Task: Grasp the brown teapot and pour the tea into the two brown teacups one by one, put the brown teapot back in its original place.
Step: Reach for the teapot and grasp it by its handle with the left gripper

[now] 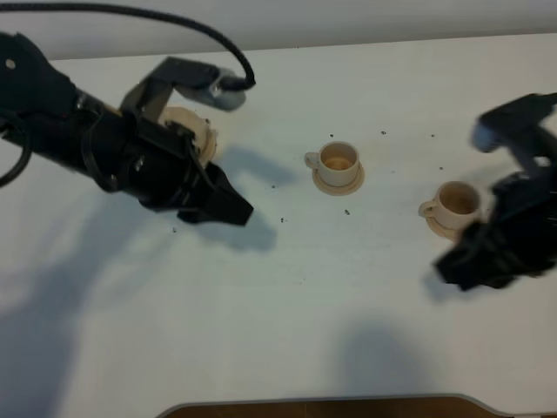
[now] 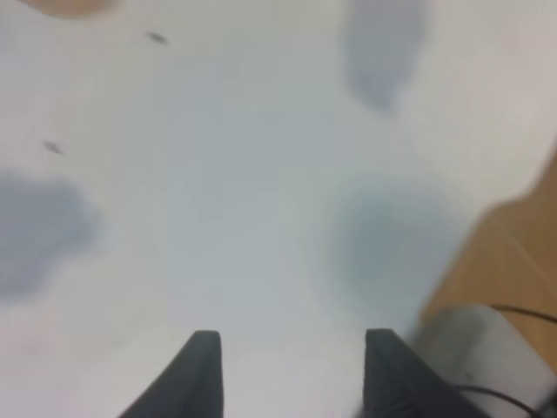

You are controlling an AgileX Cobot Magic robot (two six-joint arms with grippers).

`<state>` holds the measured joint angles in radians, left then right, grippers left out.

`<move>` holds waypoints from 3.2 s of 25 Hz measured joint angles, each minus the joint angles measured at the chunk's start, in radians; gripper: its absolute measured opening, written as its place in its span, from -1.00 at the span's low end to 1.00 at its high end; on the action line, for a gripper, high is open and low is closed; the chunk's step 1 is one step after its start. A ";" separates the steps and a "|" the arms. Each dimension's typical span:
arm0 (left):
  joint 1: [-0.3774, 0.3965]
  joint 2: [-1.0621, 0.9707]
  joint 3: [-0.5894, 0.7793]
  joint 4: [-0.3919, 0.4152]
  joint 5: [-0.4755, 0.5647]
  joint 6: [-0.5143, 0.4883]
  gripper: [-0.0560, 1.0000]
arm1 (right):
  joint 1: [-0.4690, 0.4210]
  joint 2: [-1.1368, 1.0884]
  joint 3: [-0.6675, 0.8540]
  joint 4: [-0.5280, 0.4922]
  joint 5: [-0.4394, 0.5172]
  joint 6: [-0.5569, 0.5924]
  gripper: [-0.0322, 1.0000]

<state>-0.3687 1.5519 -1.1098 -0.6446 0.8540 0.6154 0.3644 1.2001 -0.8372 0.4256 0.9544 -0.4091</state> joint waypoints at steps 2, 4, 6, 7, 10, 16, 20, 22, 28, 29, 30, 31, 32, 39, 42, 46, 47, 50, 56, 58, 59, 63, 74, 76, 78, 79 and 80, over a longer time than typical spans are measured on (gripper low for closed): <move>0.000 0.000 -0.019 0.015 -0.008 -0.009 -0.18 | 0.000 -0.083 0.011 -0.097 0.037 0.100 -0.20; 0.000 0.000 -0.032 0.021 -0.020 -0.013 -0.18 | 0.000 -0.175 0.037 -0.177 0.072 0.171 -0.20; 0.000 0.000 -0.036 0.024 -0.049 -0.015 -0.18 | 0.000 -0.282 0.076 -0.230 0.105 0.202 -0.20; 0.000 0.000 -0.036 0.027 -0.059 -0.016 -0.18 | 0.000 -0.337 0.096 -0.248 0.113 0.210 -0.20; 0.000 0.000 -0.036 0.031 -0.086 -0.016 -0.18 | 0.000 -0.494 0.169 -0.267 0.125 0.213 -0.20; 0.000 0.000 -0.036 0.032 -0.111 -0.049 -0.18 | 0.000 -0.770 0.291 -0.284 0.124 0.213 -0.20; 0.000 0.000 -0.036 0.032 -0.131 -0.053 -0.18 | 0.000 -0.895 0.341 -0.286 0.122 0.214 -0.20; 0.000 0.000 -0.036 0.034 -0.135 -0.055 -0.18 | 0.000 -0.928 0.343 -0.286 0.120 0.214 -0.20; 0.000 0.000 -0.036 0.037 -0.137 -0.056 -0.18 | 0.000 -0.953 0.344 -0.286 0.118 0.215 -0.20; 0.000 0.000 -0.036 0.038 -0.142 -0.056 -0.18 | -0.002 -0.954 0.344 -0.286 0.118 0.215 -0.20; 0.000 0.000 -0.036 0.039 -0.152 -0.056 -0.18 | -0.013 -0.956 0.344 -0.283 0.118 0.215 -0.20; 0.000 0.001 -0.036 0.039 -0.163 -0.058 -0.18 | -0.035 -0.961 0.344 -0.278 0.118 0.215 -0.20; 0.000 0.005 -0.036 0.039 -0.174 -0.059 -0.18 | -0.060 -0.965 0.344 -0.273 0.118 0.215 -0.20; 0.000 0.088 -0.036 0.039 -0.232 -0.063 -0.18 | -0.264 -1.036 0.344 -0.257 0.114 0.216 -0.20; 0.000 0.137 -0.037 0.039 -0.267 -0.063 -0.18 | -0.318 -1.098 0.344 -0.257 0.114 0.217 -0.20; 0.000 0.193 -0.076 0.045 -0.274 -0.063 -0.18 | -0.341 -1.175 0.344 -0.256 0.114 0.217 -0.20; 0.000 0.204 -0.090 0.046 -0.275 -0.062 -0.18 | -0.342 -1.189 0.344 -0.255 0.114 0.217 -0.20; 0.000 0.237 -0.142 0.055 -0.268 -0.054 -0.18 | -0.343 -1.204 0.344 -0.255 0.114 0.218 -0.20; 0.000 0.264 -0.238 0.147 -0.190 -0.040 -0.18 | -0.343 -1.206 0.344 -0.255 0.114 0.222 -0.20; 0.000 0.265 -0.287 0.199 -0.123 -0.040 -0.18 | -0.343 -1.206 0.344 -0.255 0.114 0.222 -0.20; 0.000 0.266 -0.315 0.222 -0.075 -0.040 -0.18 | -0.343 -1.206 0.344 -0.255 0.114 0.222 -0.20; 0.000 0.266 -0.424 0.334 0.143 -0.068 -0.18 | -0.343 -1.206 0.344 -0.255 0.114 0.222 -0.20; 0.000 0.267 -0.465 0.657 0.256 -0.114 -0.18 | -0.343 -1.206 0.344 -0.255 0.114 0.222 -0.20; 0.004 0.267 -0.465 0.669 0.224 -0.093 -0.18 | -0.343 -1.206 0.344 -0.255 0.114 0.223 -0.20; 0.024 0.273 -0.465 0.669 0.173 -0.082 -0.18 | -0.343 -1.206 0.344 -0.255 0.114 0.224 -0.20; 0.039 0.279 -0.465 0.669 0.152 -0.080 -0.18 | -0.343 -1.206 0.344 -0.255 0.114 0.225 -0.20; 0.059 0.288 -0.466 0.670 0.137 -0.075 -0.18 | -0.343 -1.207 0.344 -0.255 0.114 0.225 -0.20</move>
<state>-0.3099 1.8401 -1.5755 0.0255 0.9913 0.5399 0.0210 -0.0067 -0.4927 0.1710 1.0684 -0.1845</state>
